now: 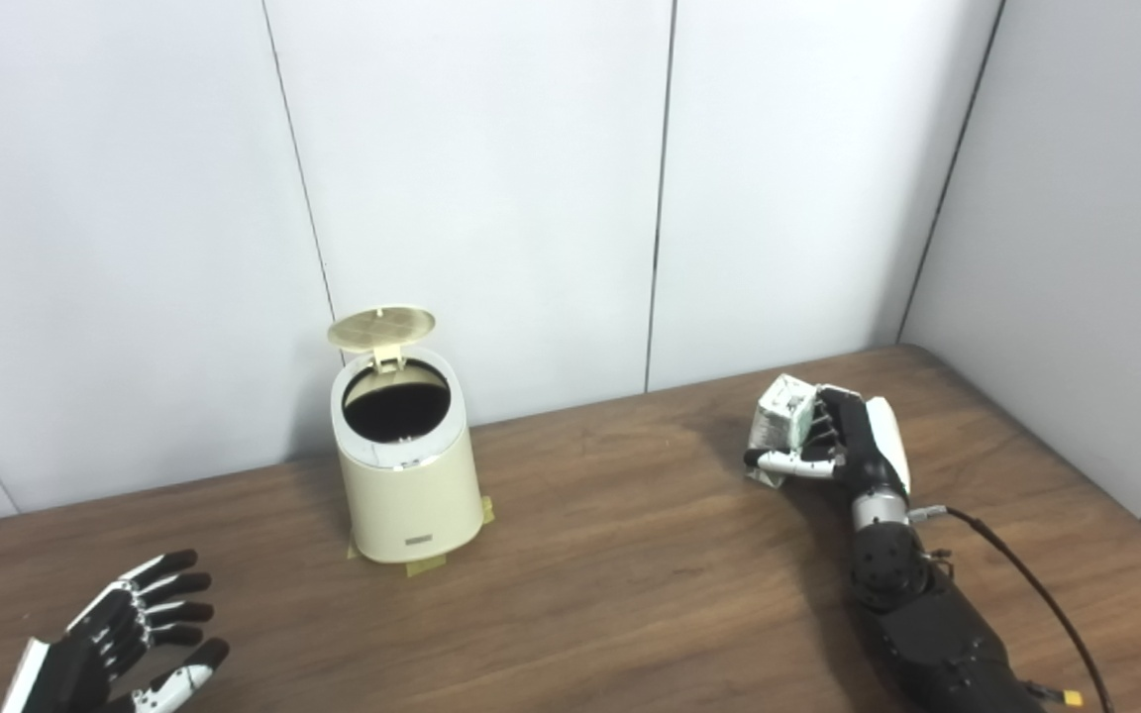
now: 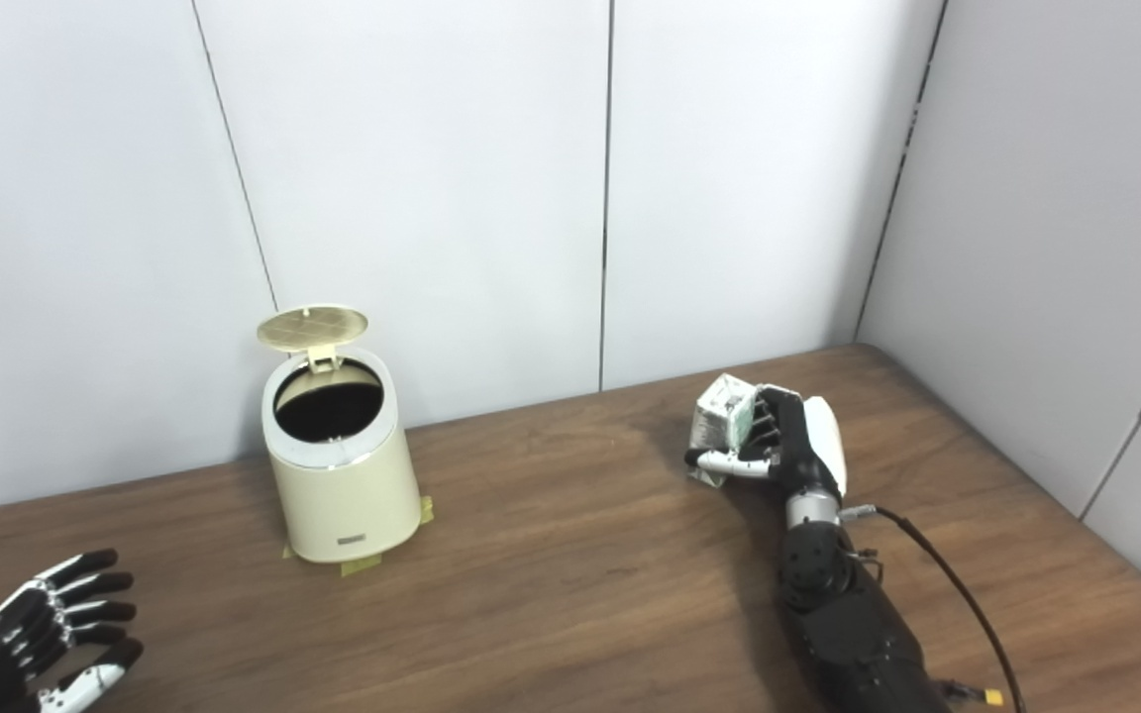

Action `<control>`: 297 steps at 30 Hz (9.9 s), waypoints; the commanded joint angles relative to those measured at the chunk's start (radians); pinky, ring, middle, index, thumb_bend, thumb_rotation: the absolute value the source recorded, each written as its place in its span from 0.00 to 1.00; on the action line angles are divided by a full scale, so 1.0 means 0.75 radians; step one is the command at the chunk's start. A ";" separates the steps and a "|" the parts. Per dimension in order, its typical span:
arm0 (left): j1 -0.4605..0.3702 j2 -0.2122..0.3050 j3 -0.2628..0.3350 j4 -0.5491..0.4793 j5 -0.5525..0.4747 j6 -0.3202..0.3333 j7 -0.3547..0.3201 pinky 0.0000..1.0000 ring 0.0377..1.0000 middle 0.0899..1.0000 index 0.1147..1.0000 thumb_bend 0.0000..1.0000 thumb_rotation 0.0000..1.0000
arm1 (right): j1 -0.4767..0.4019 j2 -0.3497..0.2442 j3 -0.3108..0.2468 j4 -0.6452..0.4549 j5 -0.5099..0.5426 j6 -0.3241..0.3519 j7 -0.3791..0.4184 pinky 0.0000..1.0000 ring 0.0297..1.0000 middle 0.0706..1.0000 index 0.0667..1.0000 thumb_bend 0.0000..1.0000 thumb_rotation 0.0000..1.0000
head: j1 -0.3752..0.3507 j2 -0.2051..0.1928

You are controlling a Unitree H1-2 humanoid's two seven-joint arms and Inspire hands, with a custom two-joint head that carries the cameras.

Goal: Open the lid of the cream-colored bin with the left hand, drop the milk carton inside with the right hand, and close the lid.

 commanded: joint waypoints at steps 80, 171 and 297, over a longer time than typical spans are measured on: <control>-0.069 -0.202 -0.152 -0.007 0.160 0.016 0.170 0.61 0.63 0.70 0.75 0.70 0.21 | -0.408 0.506 0.233 -0.576 -0.093 0.188 0.345 0.32 0.40 0.45 0.48 0.52 0.00 | 0.555 -0.051; -0.046 -0.218 -0.181 -0.083 0.152 0.066 0.134 0.63 0.65 0.70 0.75 0.70 0.18 | -0.457 0.308 0.416 -0.387 -0.389 -0.028 0.406 0.46 0.56 0.65 0.62 0.82 0.09 | 0.586 0.007; -0.966 0.166 -0.579 -0.019 0.750 0.467 -0.349 1.00 1.00 0.77 0.72 0.99 0.37 | 0.313 0.479 0.150 -1.038 0.244 0.141 0.652 0.54 0.65 0.68 0.68 0.73 0.36 | 0.562 0.025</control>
